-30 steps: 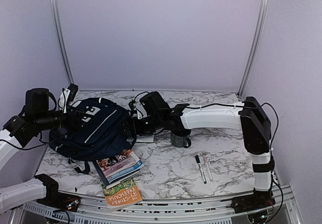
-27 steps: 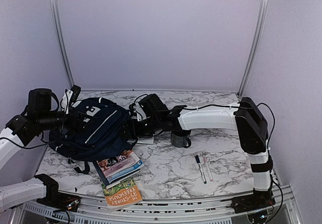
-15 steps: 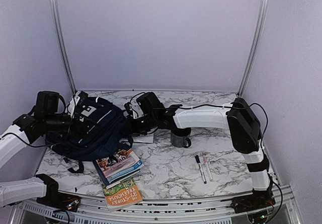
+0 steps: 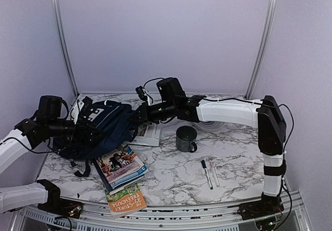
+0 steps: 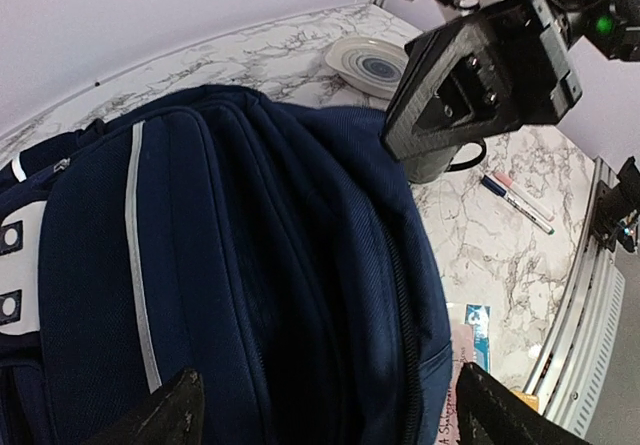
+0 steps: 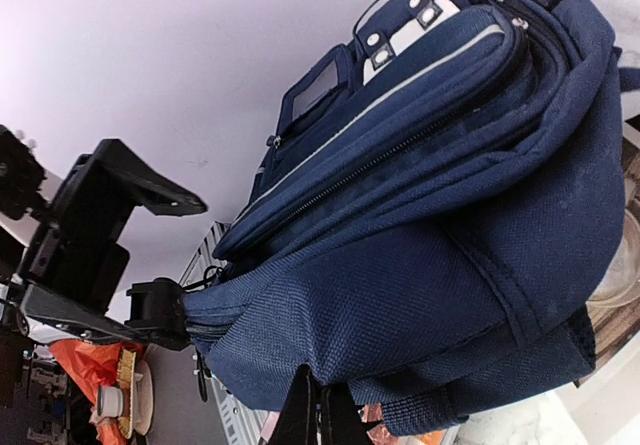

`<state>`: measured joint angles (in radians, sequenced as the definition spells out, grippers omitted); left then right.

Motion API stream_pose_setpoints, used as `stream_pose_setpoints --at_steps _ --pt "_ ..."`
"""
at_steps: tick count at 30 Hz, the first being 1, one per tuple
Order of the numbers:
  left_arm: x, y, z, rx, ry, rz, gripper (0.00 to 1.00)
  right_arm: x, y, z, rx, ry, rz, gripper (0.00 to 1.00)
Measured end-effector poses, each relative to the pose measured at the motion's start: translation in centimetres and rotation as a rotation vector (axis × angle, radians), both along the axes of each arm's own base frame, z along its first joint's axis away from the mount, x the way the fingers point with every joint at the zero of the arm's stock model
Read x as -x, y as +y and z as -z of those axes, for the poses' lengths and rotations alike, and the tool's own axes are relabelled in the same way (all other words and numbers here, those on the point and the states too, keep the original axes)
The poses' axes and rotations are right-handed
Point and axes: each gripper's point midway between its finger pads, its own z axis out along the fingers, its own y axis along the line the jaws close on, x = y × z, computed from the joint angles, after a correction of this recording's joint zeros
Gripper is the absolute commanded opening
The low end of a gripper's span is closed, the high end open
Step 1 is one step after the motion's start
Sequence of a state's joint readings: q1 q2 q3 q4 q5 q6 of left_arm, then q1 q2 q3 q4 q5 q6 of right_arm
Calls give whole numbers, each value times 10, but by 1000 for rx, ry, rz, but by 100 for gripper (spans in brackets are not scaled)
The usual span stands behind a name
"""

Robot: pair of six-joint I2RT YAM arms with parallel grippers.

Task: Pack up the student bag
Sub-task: Pick up the book from the student bag, then pass from the right arm to the left

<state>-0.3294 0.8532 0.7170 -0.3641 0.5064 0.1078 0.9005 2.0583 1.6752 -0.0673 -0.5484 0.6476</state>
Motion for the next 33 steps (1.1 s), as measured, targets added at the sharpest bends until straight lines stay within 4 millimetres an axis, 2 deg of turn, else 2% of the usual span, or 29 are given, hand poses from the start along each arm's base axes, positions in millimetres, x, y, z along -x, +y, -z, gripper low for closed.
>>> stream_pose_setpoints --at_steps 4,8,10,15,21,22,23,28,29,30,31,33 --pt "-7 -13 20 -13 102 61 92 -5 -9 -10 -6 -35 15 0" --pt "-13 -32 23 10 177 146 87 -11 -14 -2 31 -48 34 0" --pt "-11 -40 21 22 184 184 70 -12 -15 0 40 -50 37 0" --pt "0 -56 24 54 237 268 0 -15 -18 4 59 -63 46 0" --pt "-3 -62 15 76 249 281 0 -19 -21 4 65 -80 51 0" --pt "-4 -61 12 79 247 272 0 -20 -22 3 66 -86 54 4" --pt "-6 -61 10 82 244 258 0 -20 -22 2 65 -89 56 14" --pt "-14 -55 -14 133 184 155 0 -11 -28 -28 35 -135 55 80" --pt "-16 -54 -19 150 163 133 0 -7 -30 -38 23 -152 54 89" --pt "-16 -52 -23 167 145 112 0 -1 -32 -48 11 -164 52 96" --pt "-17 -50 -28 184 127 88 0 5 -31 -58 -3 -179 48 99" --pt "-19 -47 -34 209 106 53 0 20 -25 -75 -36 -198 38 100"
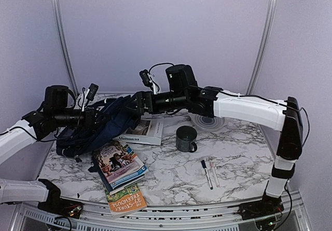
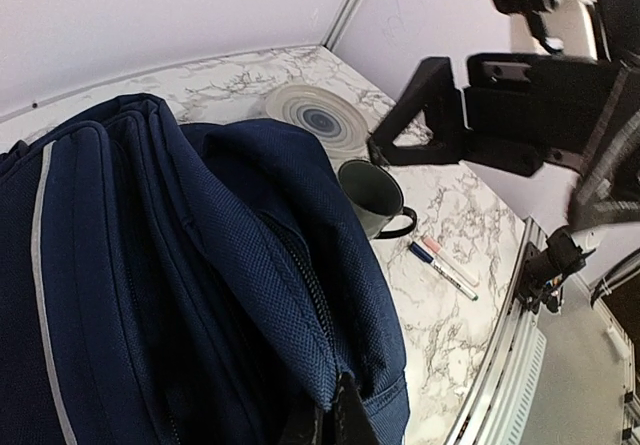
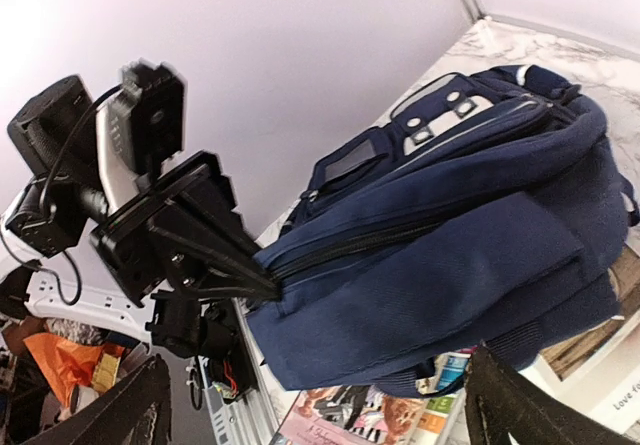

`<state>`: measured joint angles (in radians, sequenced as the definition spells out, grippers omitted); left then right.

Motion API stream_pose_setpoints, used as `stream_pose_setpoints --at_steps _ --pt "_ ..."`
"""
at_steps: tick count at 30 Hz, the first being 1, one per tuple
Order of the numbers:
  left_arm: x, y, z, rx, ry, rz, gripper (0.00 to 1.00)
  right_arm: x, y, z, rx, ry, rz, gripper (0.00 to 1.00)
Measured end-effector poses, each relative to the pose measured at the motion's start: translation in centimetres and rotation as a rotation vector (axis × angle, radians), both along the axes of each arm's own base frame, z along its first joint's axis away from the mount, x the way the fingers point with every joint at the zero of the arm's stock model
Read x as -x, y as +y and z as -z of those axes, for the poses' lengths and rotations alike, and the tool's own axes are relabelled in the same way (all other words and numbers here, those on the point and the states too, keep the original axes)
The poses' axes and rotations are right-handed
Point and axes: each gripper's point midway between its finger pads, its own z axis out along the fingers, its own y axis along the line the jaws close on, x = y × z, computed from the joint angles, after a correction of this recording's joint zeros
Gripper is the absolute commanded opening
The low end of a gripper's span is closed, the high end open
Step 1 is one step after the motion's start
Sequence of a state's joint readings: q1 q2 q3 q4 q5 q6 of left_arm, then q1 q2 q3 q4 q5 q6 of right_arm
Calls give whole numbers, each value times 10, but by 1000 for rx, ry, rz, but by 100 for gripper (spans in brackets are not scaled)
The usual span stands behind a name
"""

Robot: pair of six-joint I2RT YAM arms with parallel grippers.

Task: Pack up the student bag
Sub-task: Pass from the right arm to the left, then pass from the left arm to the right

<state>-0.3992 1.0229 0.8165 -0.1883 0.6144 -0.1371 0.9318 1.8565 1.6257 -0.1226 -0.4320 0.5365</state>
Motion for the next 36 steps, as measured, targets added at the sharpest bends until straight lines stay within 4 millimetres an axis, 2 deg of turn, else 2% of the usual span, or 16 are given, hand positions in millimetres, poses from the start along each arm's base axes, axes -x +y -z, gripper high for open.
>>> stream_pose_setpoints --at_steps 2,5,8,11,14,20,21,22,23,24,25,27,31,36 --pt "-3 3 -7 28 -19 -38 0 14 10 -6 -23 -3 -23 100" --pt "-6 5 -15 66 -35 -79 0 26 26 4 -22 25 -48 98" --pt "-8 8 -24 99 -53 -113 0 23 43 23 -12 60 -54 96" --pt "-9 12 -32 119 -73 -141 0 16 52 32 -8 82 -47 89" --pt "-9 12 -41 147 -91 -148 0 11 61 26 -28 74 -50 70" --pt "-8 11 -63 218 -134 -143 0 3 69 -5 -96 35 -67 4" --pt "-6 11 -66 225 -144 -139 0 2 69 -10 -110 28 -73 0" --pt "-5 11 -68 229 -152 -134 8 4 69 -15 -122 22 -86 0" --pt "-3 11 -72 233 -164 -127 27 7 70 -21 -137 28 -105 0" --pt "0 11 -75 237 -178 -122 41 8 69 -24 -144 27 -119 0" --pt "3 11 -79 238 -201 -110 48 7 68 -27 -152 28 -130 0" --pt "12 11 -90 238 -245 -80 51 -1 62 -29 -157 33 -135 0" --pt "32 17 -106 202 -336 -39 53 -36 36 -26 -149 29 -114 0" --pt "56 28 -103 130 -389 -18 73 -60 5 -17 -110 34 -136 0"
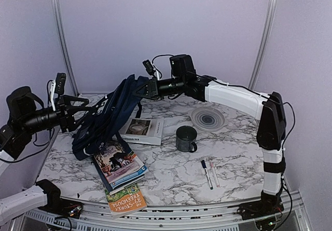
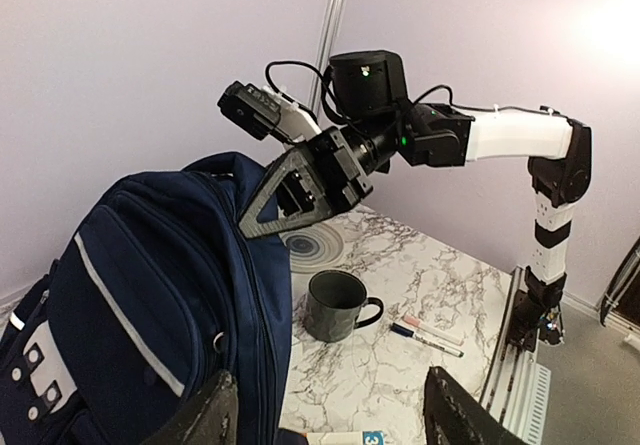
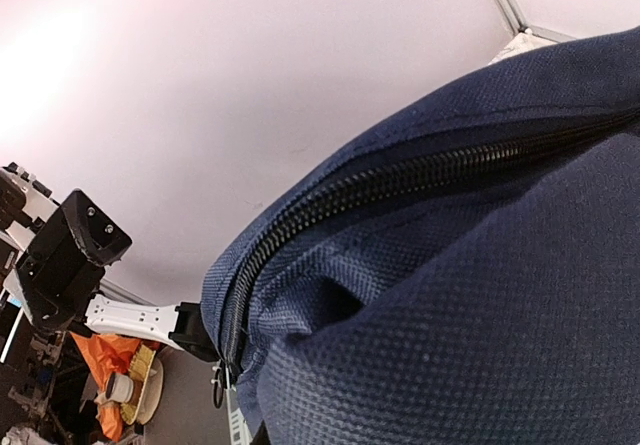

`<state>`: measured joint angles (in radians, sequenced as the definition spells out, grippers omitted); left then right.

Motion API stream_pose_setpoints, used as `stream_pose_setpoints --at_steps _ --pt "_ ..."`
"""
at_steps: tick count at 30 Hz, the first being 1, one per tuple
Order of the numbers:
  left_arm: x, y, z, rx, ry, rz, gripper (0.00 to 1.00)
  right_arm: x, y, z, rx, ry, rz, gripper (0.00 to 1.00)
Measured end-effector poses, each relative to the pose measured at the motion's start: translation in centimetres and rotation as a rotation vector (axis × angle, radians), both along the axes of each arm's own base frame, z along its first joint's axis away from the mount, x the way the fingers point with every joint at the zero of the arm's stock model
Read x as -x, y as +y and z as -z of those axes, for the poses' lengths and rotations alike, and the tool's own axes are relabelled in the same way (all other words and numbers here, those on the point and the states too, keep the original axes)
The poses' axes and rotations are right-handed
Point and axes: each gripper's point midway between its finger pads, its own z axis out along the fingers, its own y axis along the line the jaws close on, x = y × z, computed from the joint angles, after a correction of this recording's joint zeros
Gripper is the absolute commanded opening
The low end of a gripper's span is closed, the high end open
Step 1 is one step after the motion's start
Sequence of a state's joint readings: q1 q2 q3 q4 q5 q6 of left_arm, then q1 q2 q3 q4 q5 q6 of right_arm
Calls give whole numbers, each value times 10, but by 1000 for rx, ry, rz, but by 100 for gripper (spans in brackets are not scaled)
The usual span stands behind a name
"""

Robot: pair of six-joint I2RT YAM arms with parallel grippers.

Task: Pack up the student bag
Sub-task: Pass from the right arm to the left

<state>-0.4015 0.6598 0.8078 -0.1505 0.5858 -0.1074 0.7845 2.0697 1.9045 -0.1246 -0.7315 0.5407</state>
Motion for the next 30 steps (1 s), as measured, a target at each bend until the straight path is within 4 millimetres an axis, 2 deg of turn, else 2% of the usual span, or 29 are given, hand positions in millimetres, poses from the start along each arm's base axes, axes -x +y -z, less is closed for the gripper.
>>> stream_pose_setpoints --at_steps 3,5,11,16,19,24,30 --pt "9 1 13 -61 -3 24 75 -4 -15 1 13 -4 -30 0" --pt "8 1 31 -123 28 34 76 -6 -25 -1 22 -14 -41 0" --pt "-4 4 102 -406 96 71 83 -3 -37 -11 32 -54 -51 0" --pt "1 -1 118 -513 3 172 93 -3 -38 -12 32 -65 -54 0" --pt "-3 -5 136 -562 -14 220 99 -3 -38 -12 32 -66 -55 0" --pt "-21 -7 175 -667 39 253 99 -3 -38 -12 32 -65 -56 0" --pt "-40 4 194 -779 8 190 99 -3 -39 -10 20 -64 -63 0"
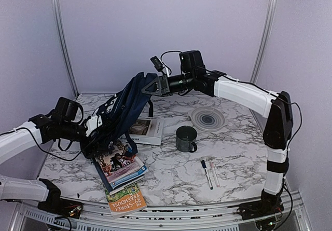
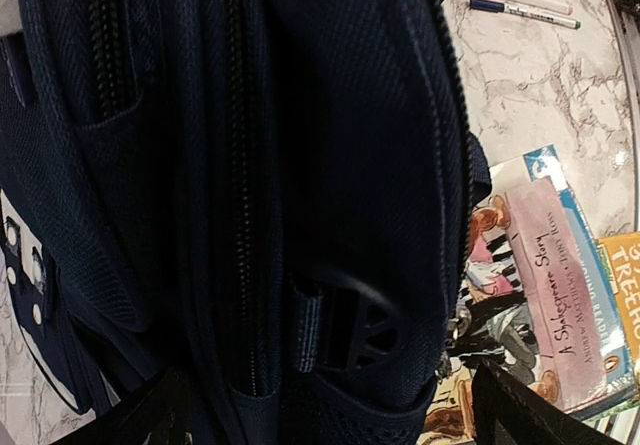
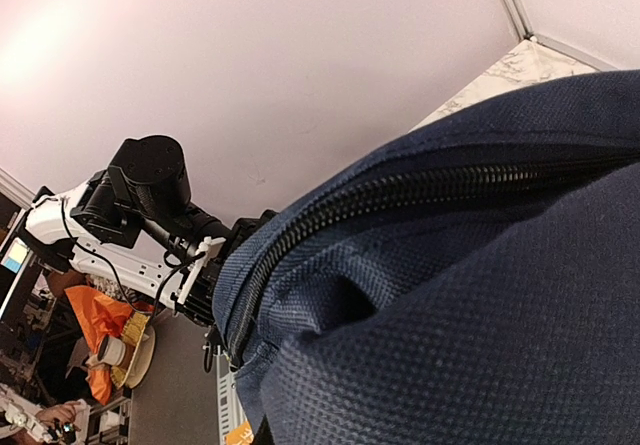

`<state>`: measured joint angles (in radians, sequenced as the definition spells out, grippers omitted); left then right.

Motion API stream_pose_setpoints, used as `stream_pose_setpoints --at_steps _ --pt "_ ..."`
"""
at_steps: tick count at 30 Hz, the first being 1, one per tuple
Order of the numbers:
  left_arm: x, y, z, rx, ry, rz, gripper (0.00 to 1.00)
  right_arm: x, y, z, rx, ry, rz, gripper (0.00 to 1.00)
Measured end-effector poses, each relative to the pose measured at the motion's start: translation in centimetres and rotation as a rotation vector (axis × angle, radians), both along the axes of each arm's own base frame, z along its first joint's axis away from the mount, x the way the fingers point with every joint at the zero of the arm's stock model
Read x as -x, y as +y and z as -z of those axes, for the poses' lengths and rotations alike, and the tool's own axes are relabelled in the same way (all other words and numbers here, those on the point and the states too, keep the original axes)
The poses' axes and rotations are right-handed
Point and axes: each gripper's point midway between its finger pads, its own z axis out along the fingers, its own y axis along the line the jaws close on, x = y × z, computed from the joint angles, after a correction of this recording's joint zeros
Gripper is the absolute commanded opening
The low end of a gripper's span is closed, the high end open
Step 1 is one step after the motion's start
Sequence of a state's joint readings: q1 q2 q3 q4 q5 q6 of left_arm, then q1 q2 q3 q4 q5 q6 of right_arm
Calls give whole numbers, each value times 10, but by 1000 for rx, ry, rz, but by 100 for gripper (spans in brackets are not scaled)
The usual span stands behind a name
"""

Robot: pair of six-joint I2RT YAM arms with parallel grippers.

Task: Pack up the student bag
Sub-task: Pass from the right arm to the left, then pick up the largest pocket of the bag from the student bag.

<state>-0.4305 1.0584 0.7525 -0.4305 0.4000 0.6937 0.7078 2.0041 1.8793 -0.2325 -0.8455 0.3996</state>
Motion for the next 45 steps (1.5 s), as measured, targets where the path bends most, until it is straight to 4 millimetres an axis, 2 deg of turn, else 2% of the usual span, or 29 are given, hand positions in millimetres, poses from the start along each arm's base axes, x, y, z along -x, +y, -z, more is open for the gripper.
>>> stream_pose_setpoints --at_steps 4,7,11,12,13,14,15,16,17,21,24,26,30,32,34,36,37,38,40,41,42,43,45 --pt "-7 6 14 -67 -23 -16 98 0 0 1 -4 4 1 0" --pt "-15 12 22 -117 -44 -38 90 0 0 2 -8 6 3 0" --pt "-21 19 27 -156 -67 -70 52 0 -1 4 -14 5 -1 0" --pt "-22 20 26 -159 -72 -76 40 -1 -2 5 -17 5 -1 0" --pt "-22 21 25 -158 -77 -79 20 -1 -2 4 -20 4 -2 0" --pt "-21 21 23 -157 -83 -79 6 -2 -3 4 -22 5 -1 0" --pt "-21 21 20 -149 -90 -81 0 -3 -3 4 -25 8 -1 0" --pt "-21 20 17 -137 -97 -83 0 -4 -4 4 -26 14 2 0" --pt "-21 20 14 -125 -102 -82 0 -5 -5 3 -26 19 8 5" --pt "-14 15 2 -57 -90 -91 0 -20 -12 4 -5 26 92 38" --pt "-13 11 -9 11 -54 -132 0 -31 -22 4 45 9 196 52" --pt "-14 9 -17 50 -33 -161 0 -37 -34 2 97 -23 278 58" --pt "-18 7 -28 99 15 -221 0 -43 -77 -20 171 -116 475 59" --pt "-21 6 -31 112 34 -242 0 -37 -107 -39 190 -155 573 52" --pt "-25 4 -35 127 53 -261 0 -26 -130 -57 191 -196 657 41" --pt "-27 1 -38 142 71 -267 0 -8 -141 -72 185 -249 717 37" --pt "-27 -2 -39 156 83 -264 0 7 -137 -78 175 -279 714 37" --pt "-27 -4 -40 168 93 -263 0 28 -123 -82 146 -310 681 37" --pt "-25 -7 -40 186 117 -259 0 74 -82 -82 89 -354 555 36" --pt "-24 -8 -40 194 127 -258 0 98 -55 -76 64 -364 478 34" --pt "-23 -9 -40 199 134 -256 0 112 -35 -67 58 -368 428 32" --pt "-23 -10 -40 205 141 -255 0 121 -17 -56 62 -368 388 30" --pt "-22 -11 -41 216 151 -256 0 127 23 -19 102 -353 333 28"
